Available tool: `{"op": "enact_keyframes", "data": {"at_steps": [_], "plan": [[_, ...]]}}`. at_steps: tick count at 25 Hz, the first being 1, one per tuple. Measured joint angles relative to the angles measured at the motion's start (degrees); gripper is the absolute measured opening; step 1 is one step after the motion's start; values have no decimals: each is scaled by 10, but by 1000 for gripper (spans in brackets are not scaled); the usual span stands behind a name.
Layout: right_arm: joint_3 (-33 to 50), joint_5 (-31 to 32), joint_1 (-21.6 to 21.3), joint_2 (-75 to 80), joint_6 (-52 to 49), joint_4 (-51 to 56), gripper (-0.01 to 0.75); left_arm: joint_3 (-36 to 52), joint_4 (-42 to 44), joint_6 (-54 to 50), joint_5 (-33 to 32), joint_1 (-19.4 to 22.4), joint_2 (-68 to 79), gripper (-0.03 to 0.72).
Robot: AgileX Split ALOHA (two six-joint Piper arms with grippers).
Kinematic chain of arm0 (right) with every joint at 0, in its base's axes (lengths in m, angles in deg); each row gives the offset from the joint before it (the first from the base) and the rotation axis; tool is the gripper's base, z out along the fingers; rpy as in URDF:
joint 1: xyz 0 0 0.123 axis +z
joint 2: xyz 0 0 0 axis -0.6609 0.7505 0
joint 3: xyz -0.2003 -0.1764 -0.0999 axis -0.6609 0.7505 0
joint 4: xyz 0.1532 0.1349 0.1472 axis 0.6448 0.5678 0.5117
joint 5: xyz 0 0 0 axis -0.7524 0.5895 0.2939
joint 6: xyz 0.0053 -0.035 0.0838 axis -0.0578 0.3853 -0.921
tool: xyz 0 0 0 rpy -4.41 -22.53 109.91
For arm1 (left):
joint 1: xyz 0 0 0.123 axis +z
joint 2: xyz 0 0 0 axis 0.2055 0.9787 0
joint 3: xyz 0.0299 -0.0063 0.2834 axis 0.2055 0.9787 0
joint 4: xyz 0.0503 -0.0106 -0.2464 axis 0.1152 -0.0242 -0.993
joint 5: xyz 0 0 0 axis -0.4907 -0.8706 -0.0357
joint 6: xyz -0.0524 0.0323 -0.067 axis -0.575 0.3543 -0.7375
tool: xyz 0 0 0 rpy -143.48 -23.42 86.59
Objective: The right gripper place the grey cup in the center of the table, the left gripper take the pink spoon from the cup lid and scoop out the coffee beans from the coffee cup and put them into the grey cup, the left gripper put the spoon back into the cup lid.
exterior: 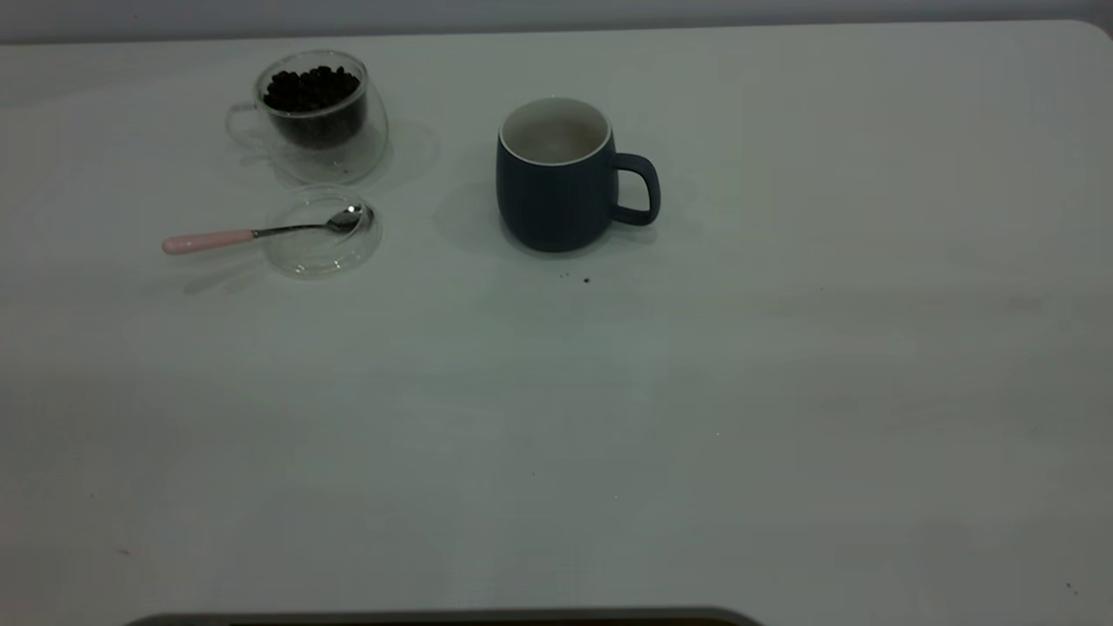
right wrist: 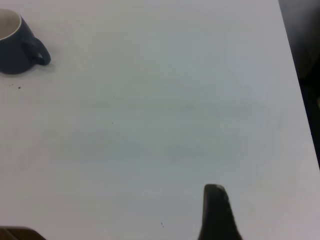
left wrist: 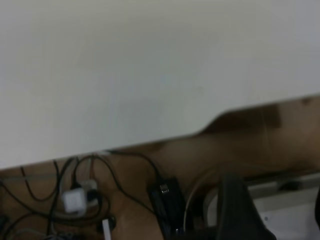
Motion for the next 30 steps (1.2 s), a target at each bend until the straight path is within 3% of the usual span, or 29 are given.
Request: {"op": "enact_keyframes", "data": {"at_steps": [13,30], "plan": [[0,0,0,0,0,0,529,1,-1,-15,-4,17,-214,436],[0,0,0,0,0,0,529,0,-1,-15,-12,25,-222,436]]}}
